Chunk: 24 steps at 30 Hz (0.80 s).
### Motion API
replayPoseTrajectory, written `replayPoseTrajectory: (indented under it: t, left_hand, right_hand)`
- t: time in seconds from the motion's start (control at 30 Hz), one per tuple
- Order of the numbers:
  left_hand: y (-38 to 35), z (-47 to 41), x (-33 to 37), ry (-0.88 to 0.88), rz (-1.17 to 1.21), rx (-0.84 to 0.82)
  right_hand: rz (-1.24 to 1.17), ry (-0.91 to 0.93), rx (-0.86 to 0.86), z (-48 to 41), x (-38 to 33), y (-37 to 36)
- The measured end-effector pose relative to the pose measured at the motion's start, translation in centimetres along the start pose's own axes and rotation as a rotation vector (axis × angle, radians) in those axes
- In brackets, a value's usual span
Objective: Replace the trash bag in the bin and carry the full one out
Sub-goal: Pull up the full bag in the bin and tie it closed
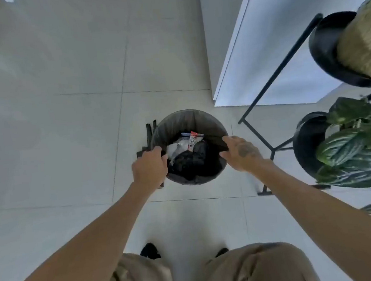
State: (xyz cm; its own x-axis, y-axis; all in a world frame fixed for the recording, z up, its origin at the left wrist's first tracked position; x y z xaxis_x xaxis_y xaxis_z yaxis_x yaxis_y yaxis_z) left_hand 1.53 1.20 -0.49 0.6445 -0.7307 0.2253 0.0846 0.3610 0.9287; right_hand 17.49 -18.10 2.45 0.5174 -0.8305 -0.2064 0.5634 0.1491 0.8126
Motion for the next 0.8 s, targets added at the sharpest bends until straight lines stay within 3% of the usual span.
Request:
replayPoseTrajectory:
  t: [0.27, 0.43, 0.8]
  left_hand:
    - [-8.7, -5.4, -3.5, 0.139, 0.29, 0.323]
    - [-10.1, -6.9, -4.3, 0.115, 0.455, 0.423]
    - [-10.8, -5.3, -5.0, 0.08, 0.408, 0.427]
  right_hand:
    - [0.076, -0.074, 0.231, -9.0, 2.2, -4.8]
    - [0.119, -0.103, 0.256, -11.5, 3.2, -6.3]
    - [0.075, -0.133, 0.247, -9.1, 3.5, -8.1]
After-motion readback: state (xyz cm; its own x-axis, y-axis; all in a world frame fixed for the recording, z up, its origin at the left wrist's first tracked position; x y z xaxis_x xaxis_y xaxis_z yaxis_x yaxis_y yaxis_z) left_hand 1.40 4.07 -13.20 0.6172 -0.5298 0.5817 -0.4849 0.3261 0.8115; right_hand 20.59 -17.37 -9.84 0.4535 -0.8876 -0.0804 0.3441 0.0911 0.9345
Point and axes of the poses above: each hand's wrist, its own z-axis away from the middle knuckle, its own y-axis out of the back of the hand, x = y × z, the point moved 2 cm from there along -z, towards the middle knuckle, and after that the axes turned 3 degrees about -x, right-handed, at the moved point
